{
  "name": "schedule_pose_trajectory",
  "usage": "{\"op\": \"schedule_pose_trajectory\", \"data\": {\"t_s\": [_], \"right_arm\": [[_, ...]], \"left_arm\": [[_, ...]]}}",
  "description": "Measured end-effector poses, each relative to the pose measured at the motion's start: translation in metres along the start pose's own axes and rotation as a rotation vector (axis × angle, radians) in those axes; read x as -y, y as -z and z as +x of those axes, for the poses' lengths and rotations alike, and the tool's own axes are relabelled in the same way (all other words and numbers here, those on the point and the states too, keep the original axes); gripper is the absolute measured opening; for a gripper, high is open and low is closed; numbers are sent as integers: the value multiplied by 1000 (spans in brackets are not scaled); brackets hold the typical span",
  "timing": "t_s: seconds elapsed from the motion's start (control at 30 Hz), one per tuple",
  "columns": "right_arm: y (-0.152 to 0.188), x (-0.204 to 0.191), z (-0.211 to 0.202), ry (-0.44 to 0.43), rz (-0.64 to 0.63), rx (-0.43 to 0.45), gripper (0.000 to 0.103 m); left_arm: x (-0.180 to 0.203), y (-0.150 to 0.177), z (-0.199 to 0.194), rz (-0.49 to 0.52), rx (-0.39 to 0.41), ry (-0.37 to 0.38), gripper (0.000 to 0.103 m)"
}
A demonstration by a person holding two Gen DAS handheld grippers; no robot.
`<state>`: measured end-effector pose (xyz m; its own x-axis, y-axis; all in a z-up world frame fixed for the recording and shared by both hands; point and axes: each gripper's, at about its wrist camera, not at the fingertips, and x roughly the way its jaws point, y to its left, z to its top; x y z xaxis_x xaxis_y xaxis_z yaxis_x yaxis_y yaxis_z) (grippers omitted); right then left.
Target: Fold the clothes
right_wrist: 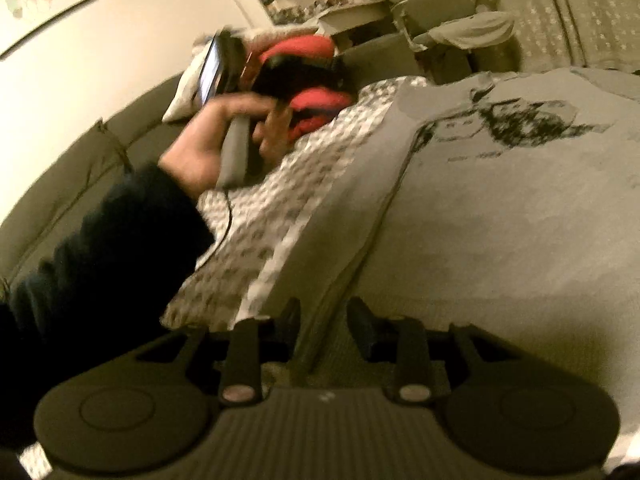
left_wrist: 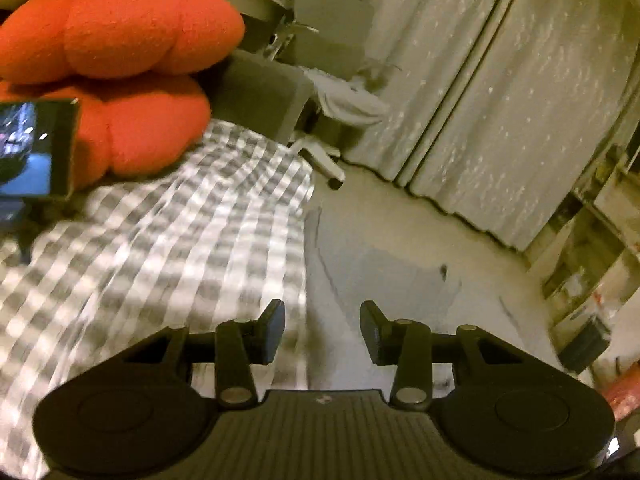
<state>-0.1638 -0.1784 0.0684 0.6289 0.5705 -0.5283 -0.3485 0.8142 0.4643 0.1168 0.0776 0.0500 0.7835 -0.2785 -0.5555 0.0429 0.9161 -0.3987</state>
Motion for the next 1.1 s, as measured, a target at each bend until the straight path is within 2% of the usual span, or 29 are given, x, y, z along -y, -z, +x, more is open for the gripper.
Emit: {"op": "schedule_pose_trajectory", "data": {"t_s": [0.17, 0.3, 0.47, 0.6, 0.67, 0.7, 0.73, 0.8, 0.9, 0.97, 1.1], "right_arm": [[-14, 17, -9, 37, 39, 29, 29], [-9, 14, -4, 18, 37, 7, 29], [-3, -1, 16, -39, 15, -43, 29], [-11, -3, 34, 20, -22, -59, 29], [-11, -2, 44, 52, -39, -85, 23], [-9, -1, 49, 56, -40, -102, 11], [-8, -2, 49, 56, -53, -101, 9], [-7, -5, 45, 61, -77, -82, 8], [-11, -3, 30, 84, -48, -20, 8], [-11, 3, 22, 86, -24, -8, 8], [1, 10, 32, 86, 7, -78, 8]], "left_arm": [[13, 23, -8, 59, -31, -16, 40], [18, 32, -8, 100, -51, -44, 40], [10, 45, -15, 92, -68, -65, 39], [3, 51, -23, 97, -61, -74, 39], [-1, 54, -24, 99, -63, -79, 39], [-3, 54, -25, 101, -63, -85, 39], [-4, 55, -25, 103, -63, -89, 39], [-5, 56, -26, 109, -63, -93, 39], [-4, 58, -27, 129, -64, -89, 39], [0, 61, -26, 167, -69, -100, 39], [9, 66, -24, 260, -84, -140, 39]]}}
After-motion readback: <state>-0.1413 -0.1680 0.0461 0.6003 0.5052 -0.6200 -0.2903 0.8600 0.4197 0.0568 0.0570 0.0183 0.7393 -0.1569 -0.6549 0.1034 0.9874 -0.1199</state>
